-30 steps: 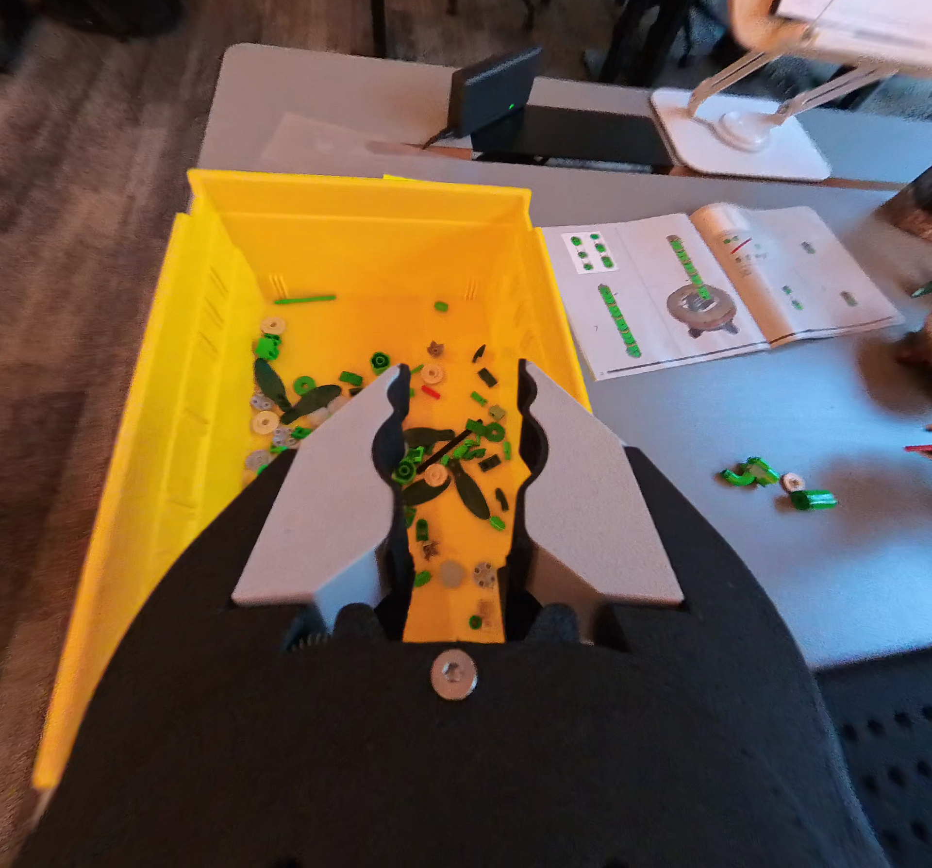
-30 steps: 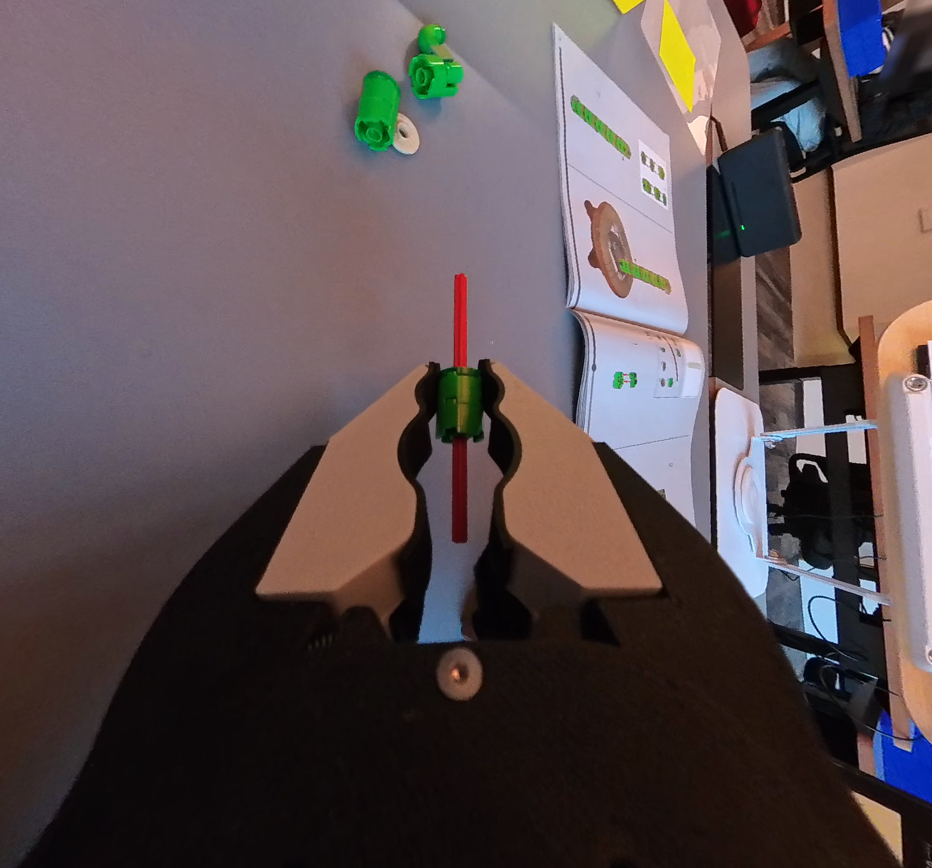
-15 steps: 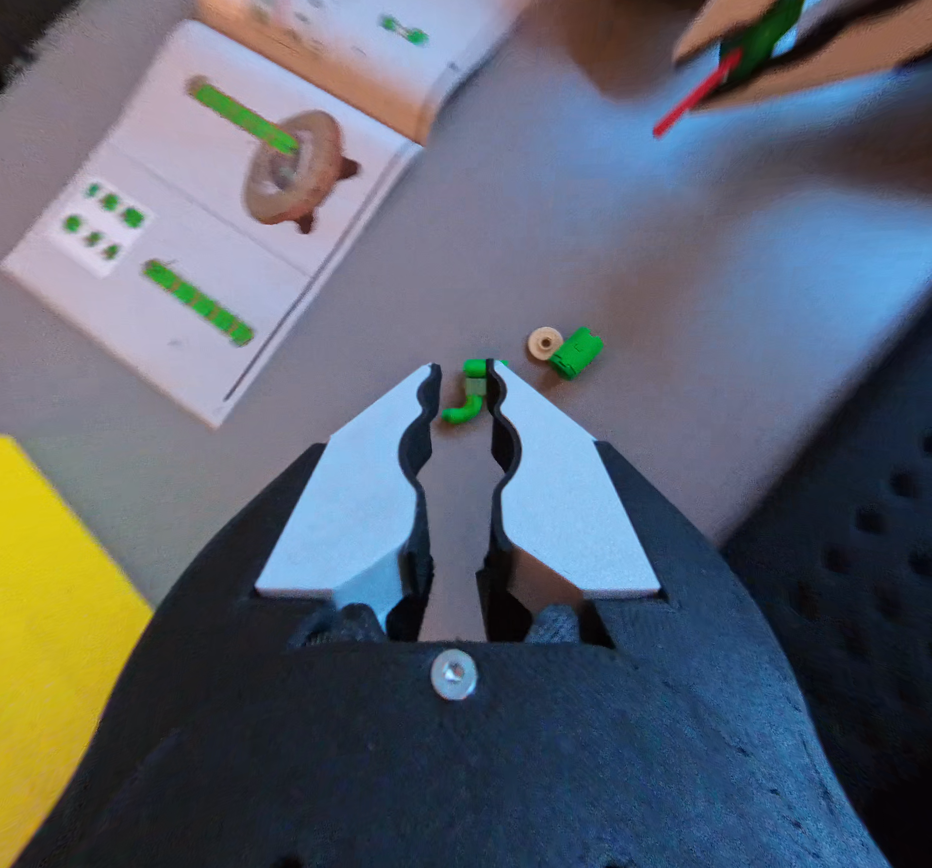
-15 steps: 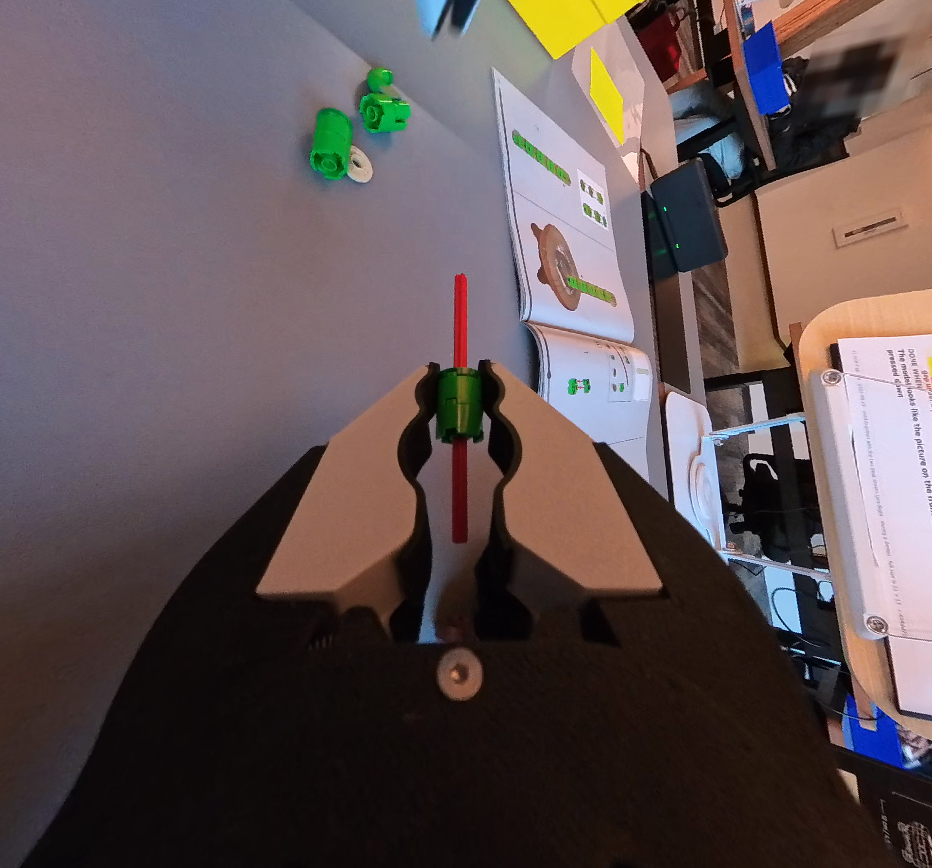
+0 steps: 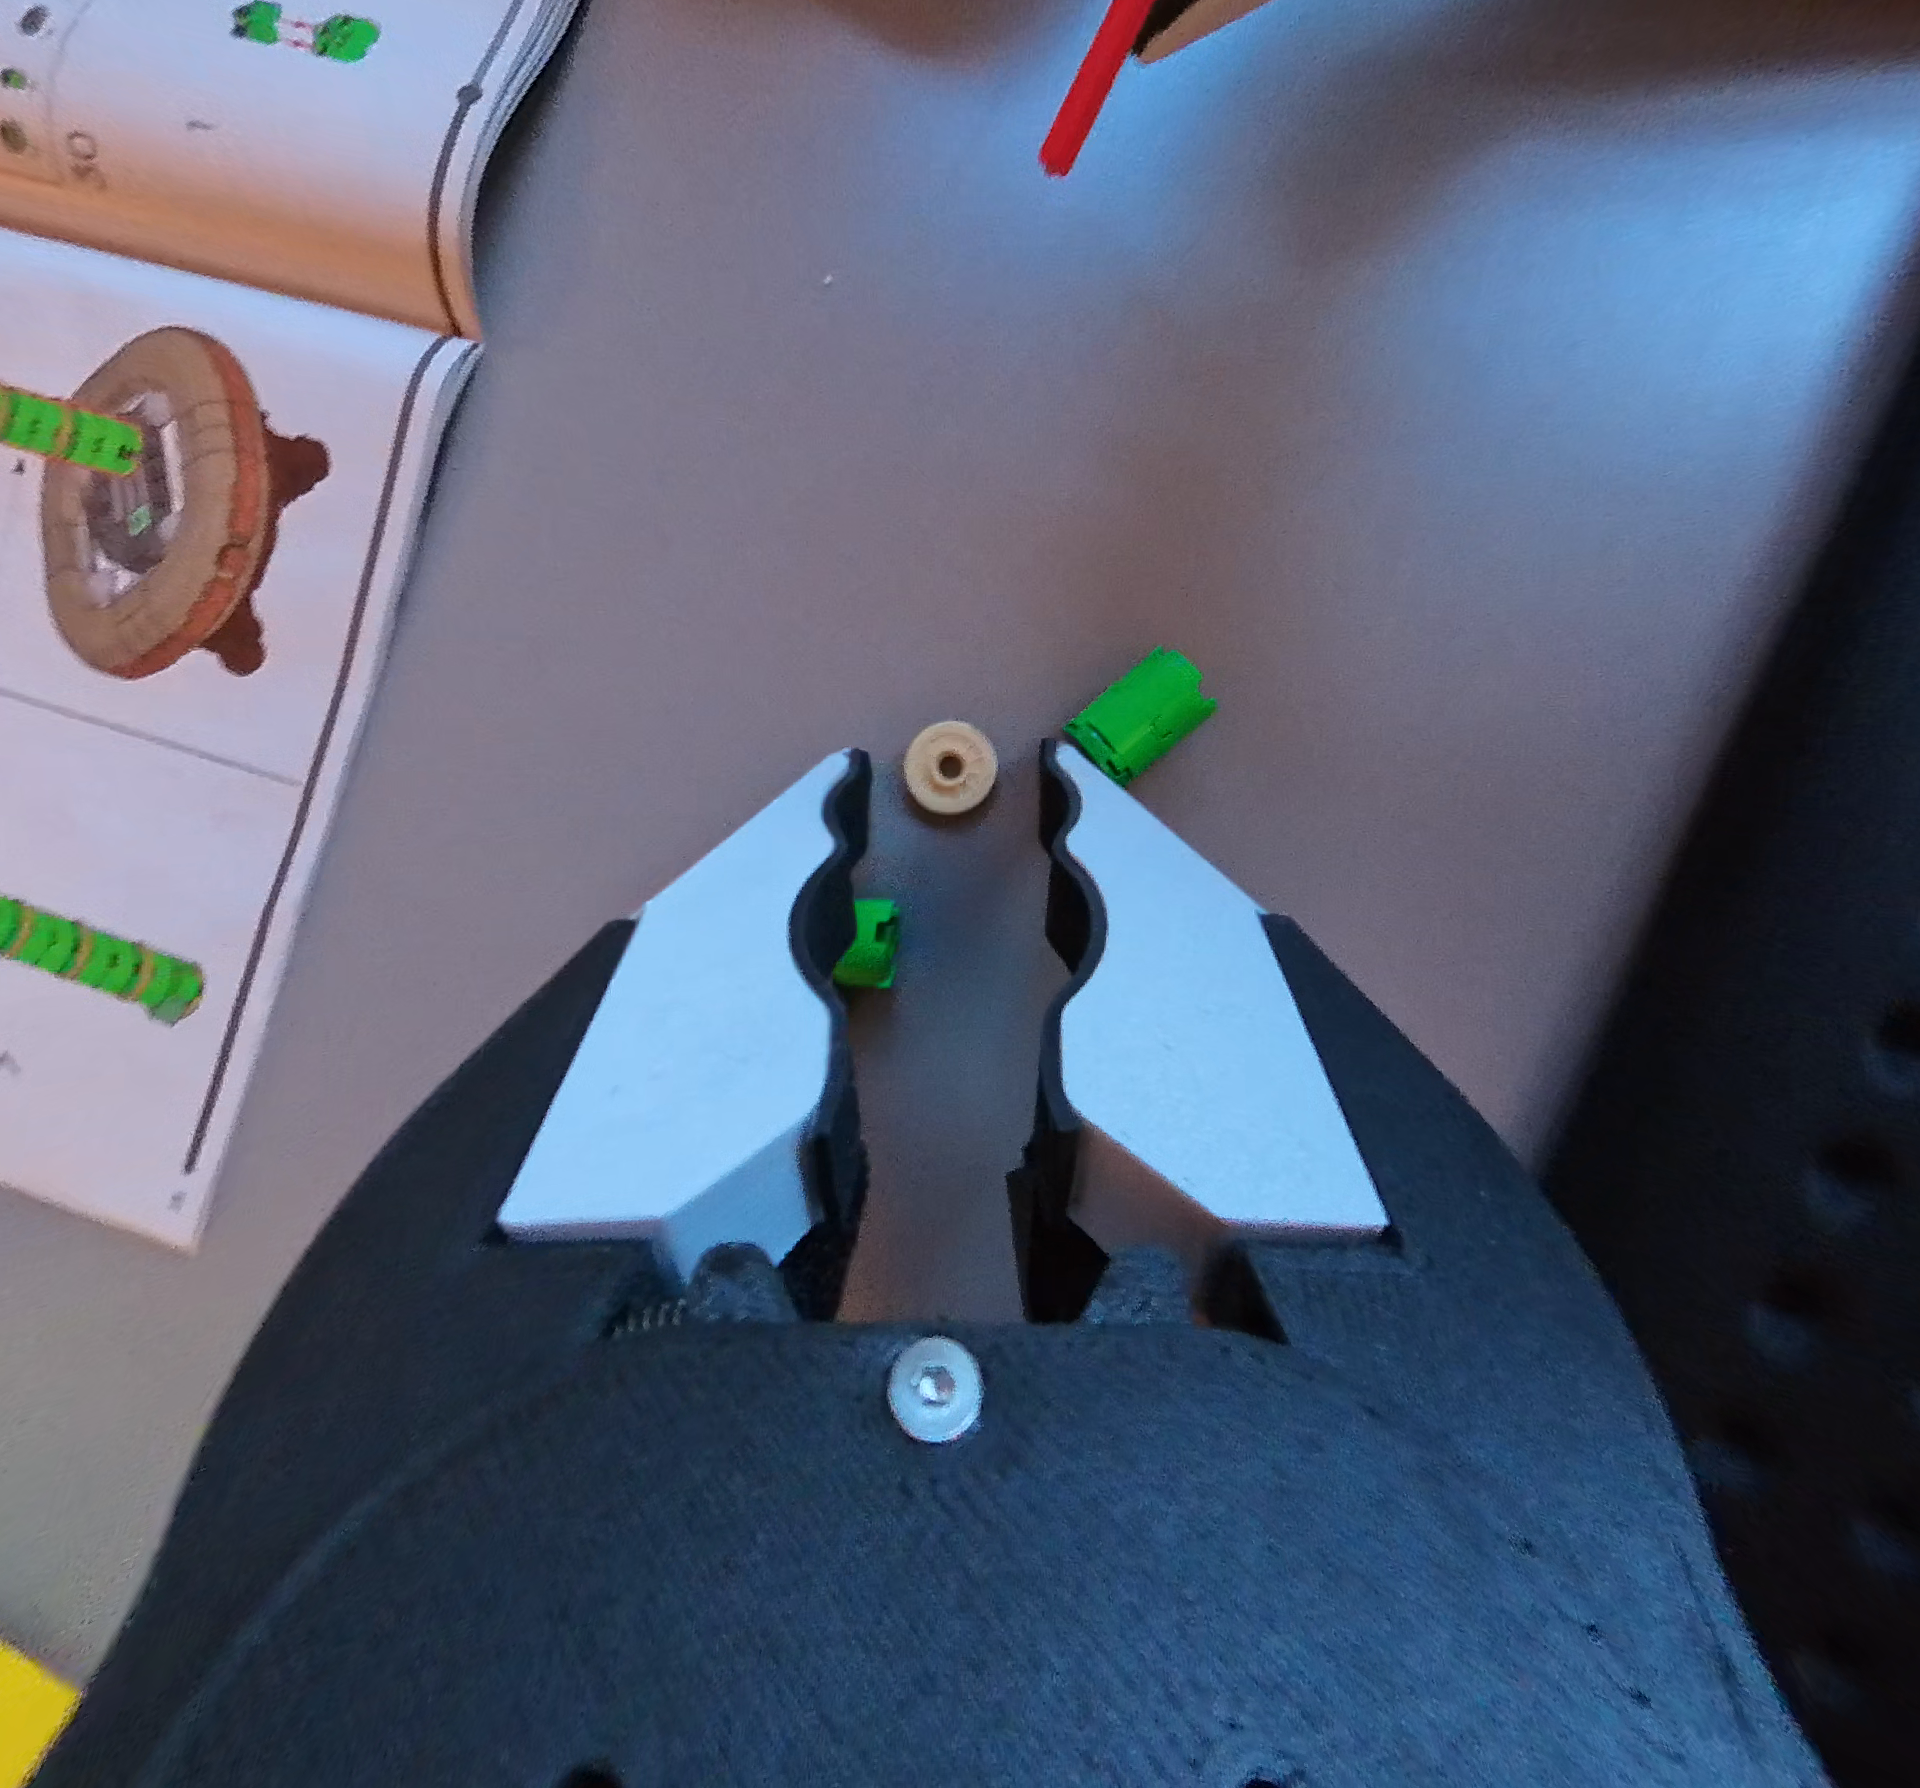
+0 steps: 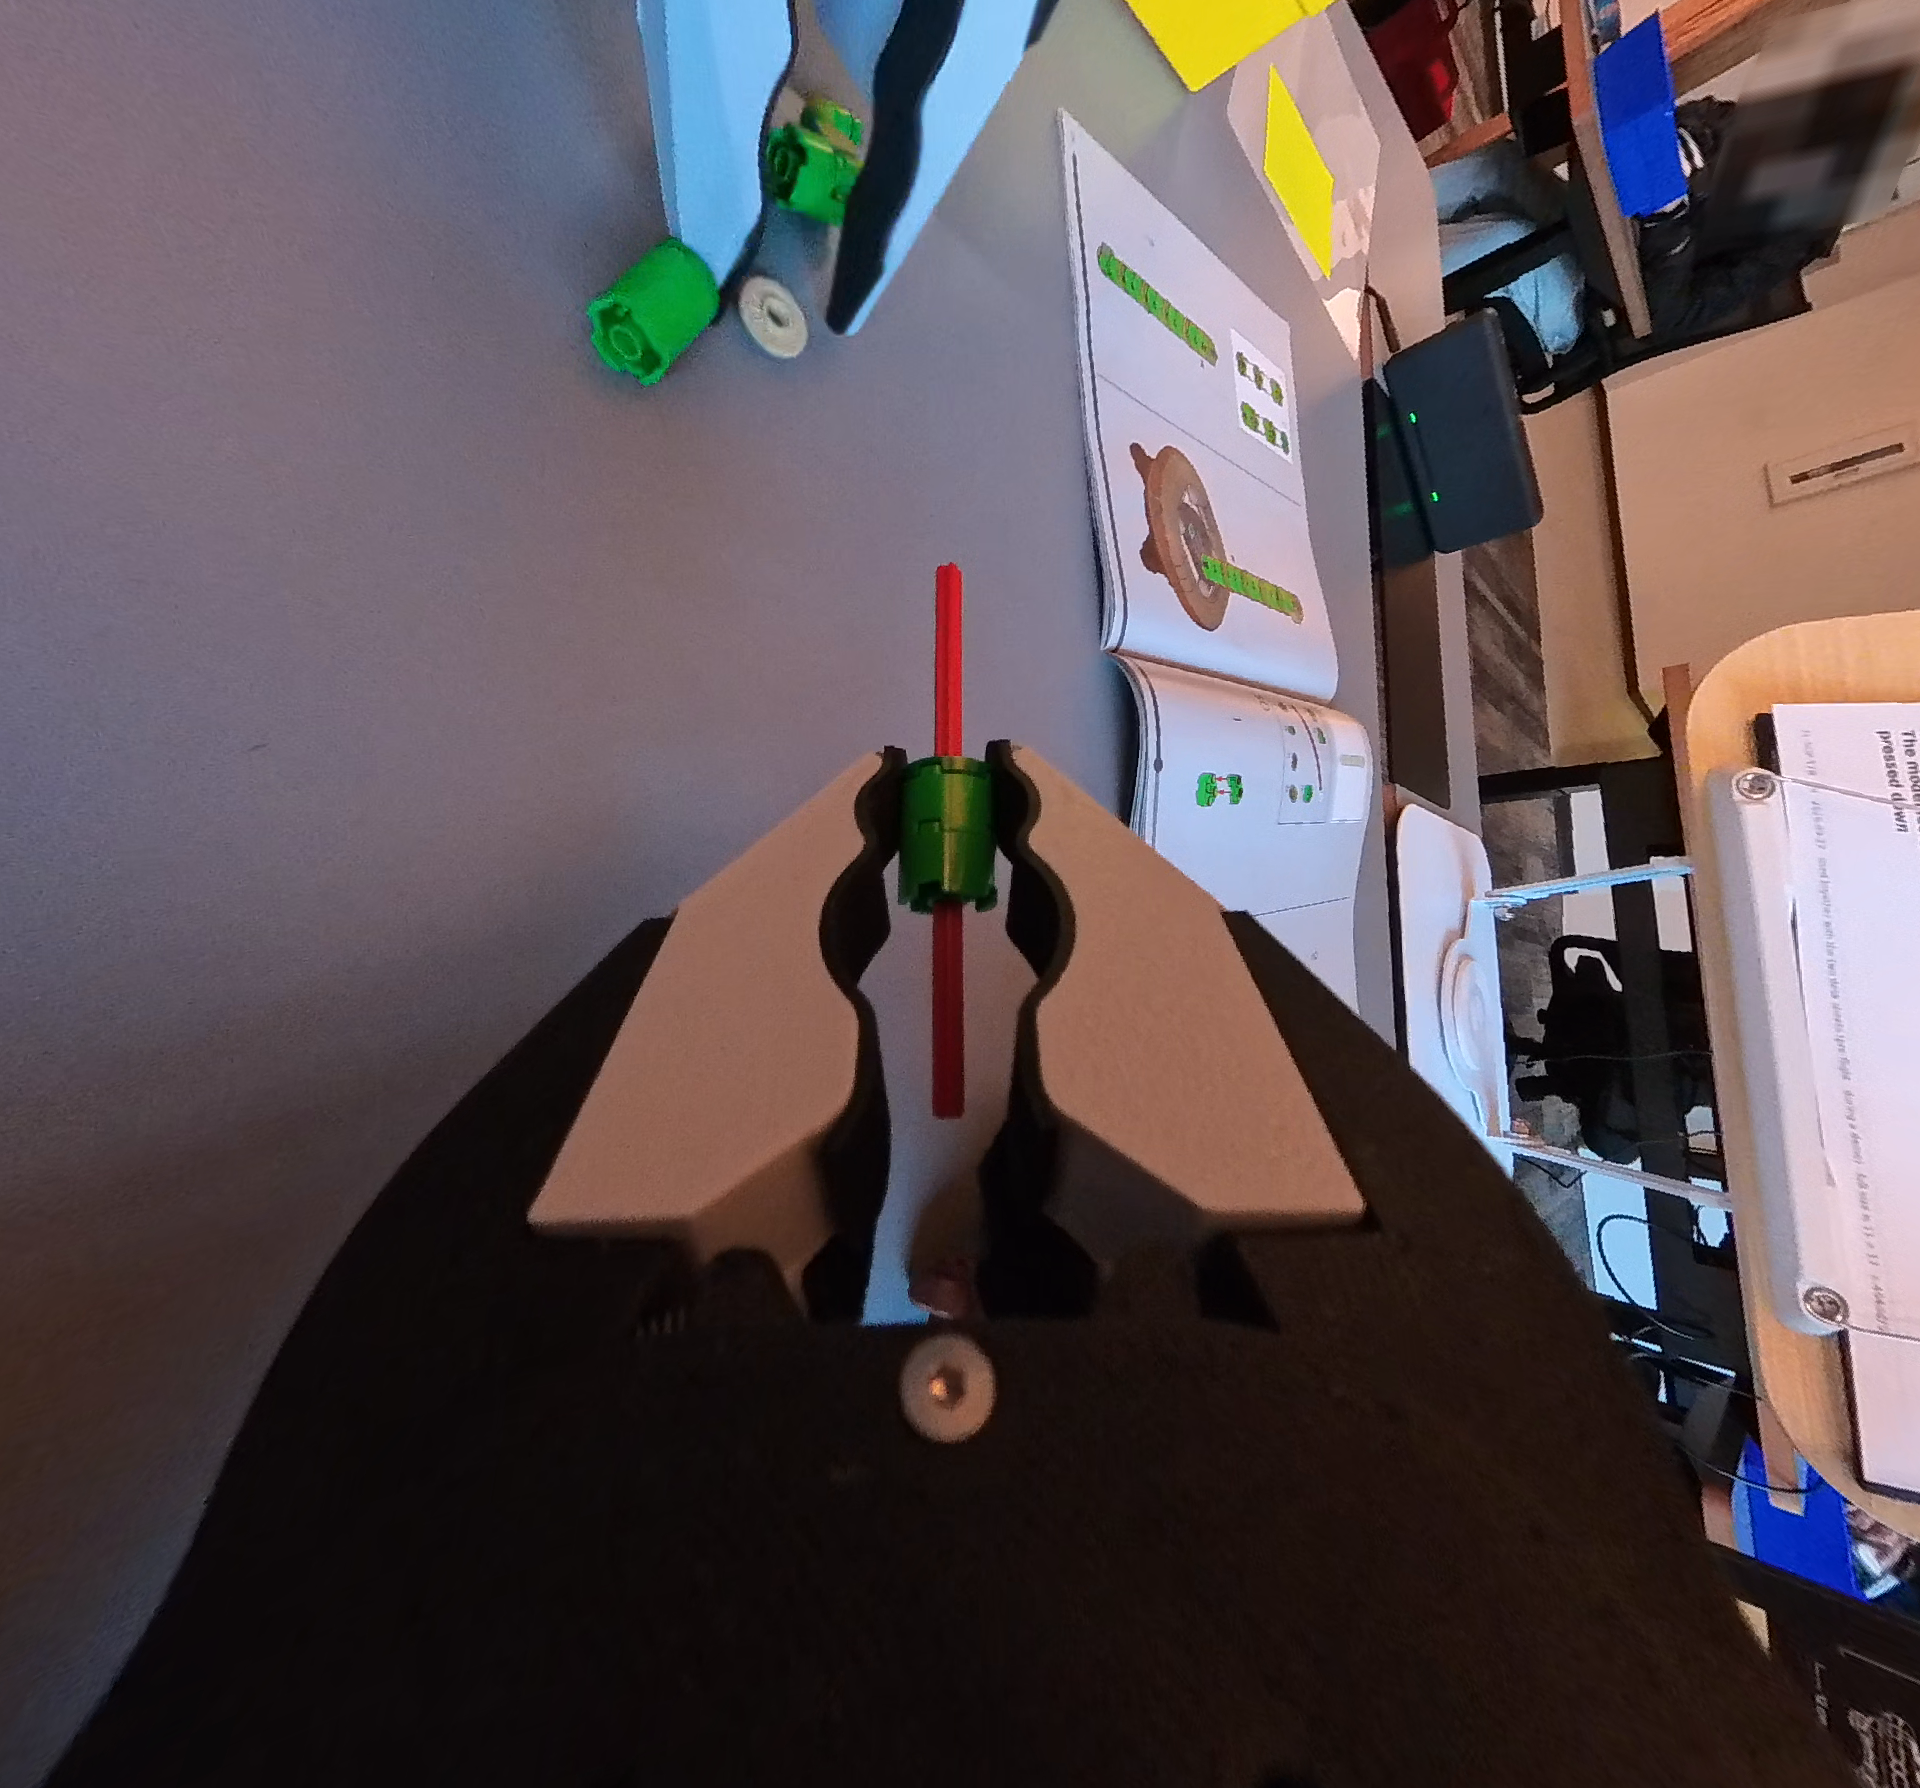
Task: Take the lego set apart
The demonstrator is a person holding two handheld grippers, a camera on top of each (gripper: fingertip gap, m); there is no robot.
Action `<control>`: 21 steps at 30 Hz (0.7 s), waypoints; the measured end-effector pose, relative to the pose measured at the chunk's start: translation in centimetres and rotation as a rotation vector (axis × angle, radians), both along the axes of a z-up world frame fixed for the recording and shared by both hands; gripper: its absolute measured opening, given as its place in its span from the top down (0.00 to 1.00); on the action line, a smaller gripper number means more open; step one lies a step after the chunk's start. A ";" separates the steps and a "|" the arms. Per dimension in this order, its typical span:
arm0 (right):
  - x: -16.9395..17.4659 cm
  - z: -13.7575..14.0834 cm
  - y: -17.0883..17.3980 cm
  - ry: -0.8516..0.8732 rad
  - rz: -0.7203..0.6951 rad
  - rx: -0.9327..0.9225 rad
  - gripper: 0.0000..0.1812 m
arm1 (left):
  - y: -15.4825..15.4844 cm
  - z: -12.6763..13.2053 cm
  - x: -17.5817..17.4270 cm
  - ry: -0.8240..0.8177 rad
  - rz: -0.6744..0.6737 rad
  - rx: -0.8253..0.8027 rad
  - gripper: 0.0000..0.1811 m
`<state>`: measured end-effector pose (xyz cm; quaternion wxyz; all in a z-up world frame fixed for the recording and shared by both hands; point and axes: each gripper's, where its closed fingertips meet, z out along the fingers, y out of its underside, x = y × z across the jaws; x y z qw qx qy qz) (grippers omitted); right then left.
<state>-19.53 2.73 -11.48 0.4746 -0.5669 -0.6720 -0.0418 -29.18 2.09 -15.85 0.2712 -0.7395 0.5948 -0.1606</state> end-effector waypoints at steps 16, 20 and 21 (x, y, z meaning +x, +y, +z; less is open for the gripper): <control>0.1 -0.2 -0.1 -0.016 -0.001 -0.010 0.91 | 0.2 0.2 -0.4 0.028 -0.028 0.149 0.91; 0.1 -0.2 -0.2 -0.019 0.000 -0.009 0.91 | 0.1 2.3 0.6 -0.127 0.033 0.073 0.91; 0.1 -0.2 -0.2 -0.017 0.000 -0.009 0.91 | 0.0 3.6 1.0 -0.229 0.065 -0.011 0.91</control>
